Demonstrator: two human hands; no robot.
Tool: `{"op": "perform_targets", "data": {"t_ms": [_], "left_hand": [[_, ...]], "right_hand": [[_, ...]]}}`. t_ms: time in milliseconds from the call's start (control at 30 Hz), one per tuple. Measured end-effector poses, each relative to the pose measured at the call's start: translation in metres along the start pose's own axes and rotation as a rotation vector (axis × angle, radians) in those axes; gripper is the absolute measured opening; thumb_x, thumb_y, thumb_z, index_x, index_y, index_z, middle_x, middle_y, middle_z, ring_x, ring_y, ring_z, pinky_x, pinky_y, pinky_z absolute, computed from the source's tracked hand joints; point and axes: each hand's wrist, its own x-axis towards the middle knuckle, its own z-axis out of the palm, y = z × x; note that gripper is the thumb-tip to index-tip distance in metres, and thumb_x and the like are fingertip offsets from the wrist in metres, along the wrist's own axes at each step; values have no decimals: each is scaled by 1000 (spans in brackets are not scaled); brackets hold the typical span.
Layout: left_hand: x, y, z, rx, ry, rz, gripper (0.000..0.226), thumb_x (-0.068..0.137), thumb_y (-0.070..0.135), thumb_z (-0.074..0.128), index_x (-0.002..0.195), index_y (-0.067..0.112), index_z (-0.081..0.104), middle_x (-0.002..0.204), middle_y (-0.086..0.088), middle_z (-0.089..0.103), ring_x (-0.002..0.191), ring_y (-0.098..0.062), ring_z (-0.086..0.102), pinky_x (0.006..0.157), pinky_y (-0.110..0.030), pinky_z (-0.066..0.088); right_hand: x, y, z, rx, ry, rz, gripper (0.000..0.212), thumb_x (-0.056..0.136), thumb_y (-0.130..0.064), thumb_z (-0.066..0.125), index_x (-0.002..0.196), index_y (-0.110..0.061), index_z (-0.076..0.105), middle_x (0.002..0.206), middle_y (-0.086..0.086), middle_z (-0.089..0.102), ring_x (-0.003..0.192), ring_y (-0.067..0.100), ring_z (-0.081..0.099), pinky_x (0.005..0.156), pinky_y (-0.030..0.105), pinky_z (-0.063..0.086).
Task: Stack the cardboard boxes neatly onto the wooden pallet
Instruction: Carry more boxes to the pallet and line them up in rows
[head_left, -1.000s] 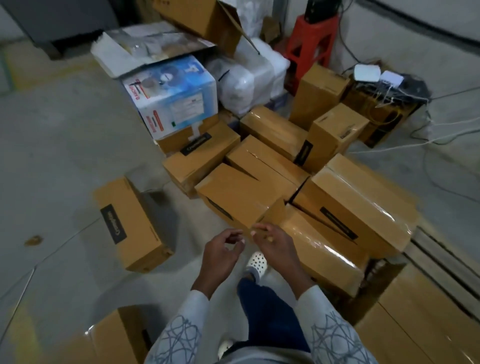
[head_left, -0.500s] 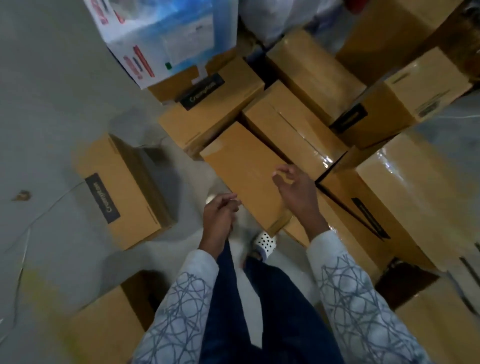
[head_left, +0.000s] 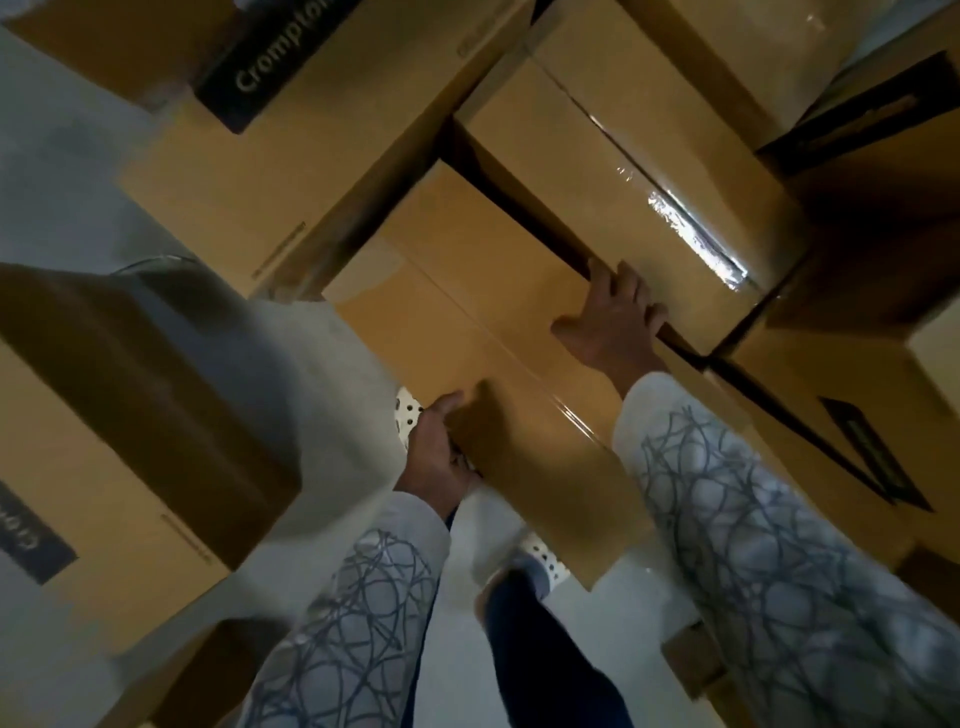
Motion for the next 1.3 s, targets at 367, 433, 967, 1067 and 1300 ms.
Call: {"op": "perform_targets", "data": {"t_ms": [367,433,967,1067,1300], "left_hand": [[-71,5,14,234,47,62,13,84,24,73,88,16,64,92,-8,62,86,-29,56,91,-45,47],[-102,-9,13,312,50,118,30,73,28,80,97,14,68,100,-10,67,91,-31,60,92,-48,52],[-465,-293,-8,1051,-141,1148,90,68,51,79,144,20,40,143,-6,49,131,-39,42,110,-59,29],[-535,-359,-3,1300,-238,1479,86,75,52,76,146,22,40,151,-8,45,139,-36,35,114,-56,22],[-646,-535,-2,1752,-567,2240,62,81,54,64,135,24,57,138,-4,58,129,-30,44,109,-43,17]], "right_hand": [[-61,27,-17,362,137,240,84,86,-54,70,155,-22,35,157,5,39,145,31,31,120,52,19],[-103,39,-33,414,208,257,79,88,-56,69,152,-22,38,155,5,42,143,32,33,118,52,21],[-598,221,-103,1114,791,720,105,76,-88,54,159,-26,32,163,8,27,148,42,27,115,69,29],[-700,252,-77,1383,895,777,112,70,-95,45,150,-17,44,151,13,43,135,40,46,110,62,41],[-809,284,-9,2156,856,865,119,63,-103,44,144,-16,52,132,17,64,113,42,64,84,57,60]]}}
